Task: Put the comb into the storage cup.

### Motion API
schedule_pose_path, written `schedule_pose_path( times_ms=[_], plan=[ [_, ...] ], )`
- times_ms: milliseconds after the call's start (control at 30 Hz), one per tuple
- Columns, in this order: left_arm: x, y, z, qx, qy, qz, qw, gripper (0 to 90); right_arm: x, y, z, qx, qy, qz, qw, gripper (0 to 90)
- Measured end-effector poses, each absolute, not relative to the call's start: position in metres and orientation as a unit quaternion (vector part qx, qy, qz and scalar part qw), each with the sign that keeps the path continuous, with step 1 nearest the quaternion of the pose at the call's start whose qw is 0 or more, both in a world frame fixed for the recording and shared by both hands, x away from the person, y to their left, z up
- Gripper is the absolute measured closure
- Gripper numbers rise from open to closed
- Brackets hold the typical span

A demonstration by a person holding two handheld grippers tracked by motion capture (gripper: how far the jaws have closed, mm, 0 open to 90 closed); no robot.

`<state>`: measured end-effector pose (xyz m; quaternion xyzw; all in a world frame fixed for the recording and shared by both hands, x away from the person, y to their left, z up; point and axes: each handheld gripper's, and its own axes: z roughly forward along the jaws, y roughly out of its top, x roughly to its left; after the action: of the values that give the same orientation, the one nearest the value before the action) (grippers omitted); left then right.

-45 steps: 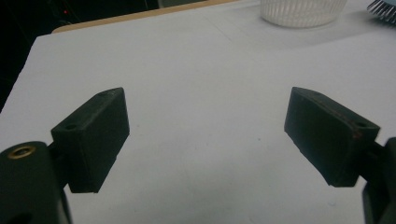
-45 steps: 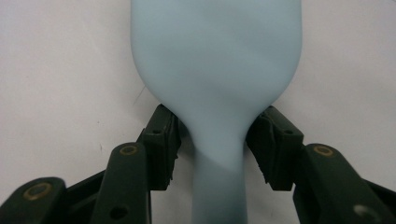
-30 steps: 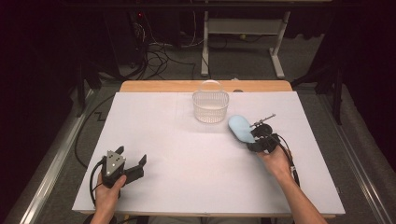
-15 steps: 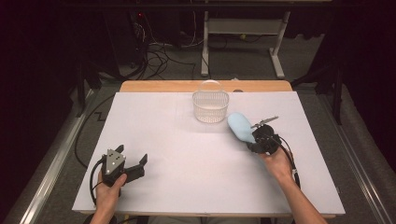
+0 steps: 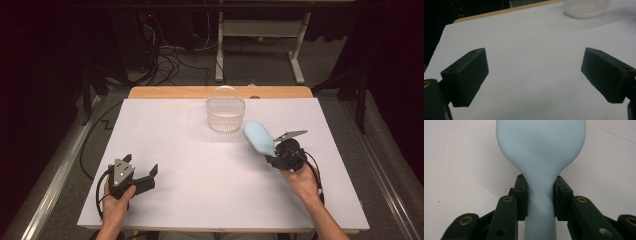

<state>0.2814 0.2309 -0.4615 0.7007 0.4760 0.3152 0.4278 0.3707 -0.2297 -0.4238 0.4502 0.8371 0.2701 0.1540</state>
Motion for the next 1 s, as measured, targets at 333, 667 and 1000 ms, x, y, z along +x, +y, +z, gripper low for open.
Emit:
schedule_pose_path(
  times_ms=[333,667,1000],
  plan=[
    [0.281,0.227,-0.459,0.708,0.47,0.307,0.428,16.5,0.349,-0.232,-0.42,0.437,0.83,0.31,0.152,70.3],
    [0.282,0.222,-0.457,0.711,0.466,0.297,0.435,15.7,0.332,-0.222,-0.416,0.414,0.833,0.335,0.152,70.3],
    [0.285,0.212,-0.455,0.72,0.458,0.28,0.44,16.3,0.321,-0.212,-0.415,0.398,0.835,0.35,0.148,70.3]
  ],
)
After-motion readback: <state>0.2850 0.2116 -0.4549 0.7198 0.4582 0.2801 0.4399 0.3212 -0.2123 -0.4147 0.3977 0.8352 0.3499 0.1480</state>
